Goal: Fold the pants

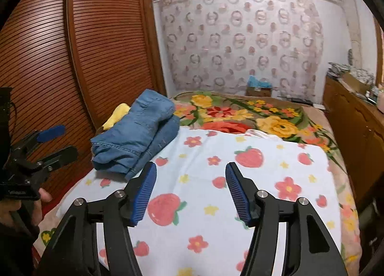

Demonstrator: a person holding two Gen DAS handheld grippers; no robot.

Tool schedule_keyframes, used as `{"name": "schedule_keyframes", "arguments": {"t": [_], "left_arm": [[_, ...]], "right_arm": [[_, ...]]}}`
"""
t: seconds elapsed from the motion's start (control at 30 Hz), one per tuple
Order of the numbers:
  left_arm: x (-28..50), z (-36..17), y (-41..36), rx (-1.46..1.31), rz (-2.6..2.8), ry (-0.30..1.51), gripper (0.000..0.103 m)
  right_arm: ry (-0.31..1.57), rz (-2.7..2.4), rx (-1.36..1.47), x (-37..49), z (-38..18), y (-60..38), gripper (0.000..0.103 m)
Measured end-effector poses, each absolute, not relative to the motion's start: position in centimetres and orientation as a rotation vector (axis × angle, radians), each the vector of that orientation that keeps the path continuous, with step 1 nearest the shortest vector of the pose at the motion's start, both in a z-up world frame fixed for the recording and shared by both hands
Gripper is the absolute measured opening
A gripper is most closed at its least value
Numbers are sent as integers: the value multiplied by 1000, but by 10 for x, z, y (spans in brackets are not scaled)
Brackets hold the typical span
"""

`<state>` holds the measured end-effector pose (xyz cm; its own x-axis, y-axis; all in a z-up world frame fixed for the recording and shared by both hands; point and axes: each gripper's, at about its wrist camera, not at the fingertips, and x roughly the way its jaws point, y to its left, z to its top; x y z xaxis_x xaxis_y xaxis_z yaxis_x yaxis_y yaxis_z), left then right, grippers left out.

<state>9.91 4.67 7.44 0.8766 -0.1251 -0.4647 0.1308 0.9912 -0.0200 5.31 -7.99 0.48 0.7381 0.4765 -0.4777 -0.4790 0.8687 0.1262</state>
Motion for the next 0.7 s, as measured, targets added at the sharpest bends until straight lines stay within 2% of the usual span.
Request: {"name": "schedule_keyframes", "arguments": {"t": [0.37,0.7], "left_arm": [[68,92,17,-3,-143,457,103],[47,98,1,9,-131,456,103]], "right_arm": [[451,394,8,-18,28,-114,81],[402,344,24,-69,42,-151,87]]}}
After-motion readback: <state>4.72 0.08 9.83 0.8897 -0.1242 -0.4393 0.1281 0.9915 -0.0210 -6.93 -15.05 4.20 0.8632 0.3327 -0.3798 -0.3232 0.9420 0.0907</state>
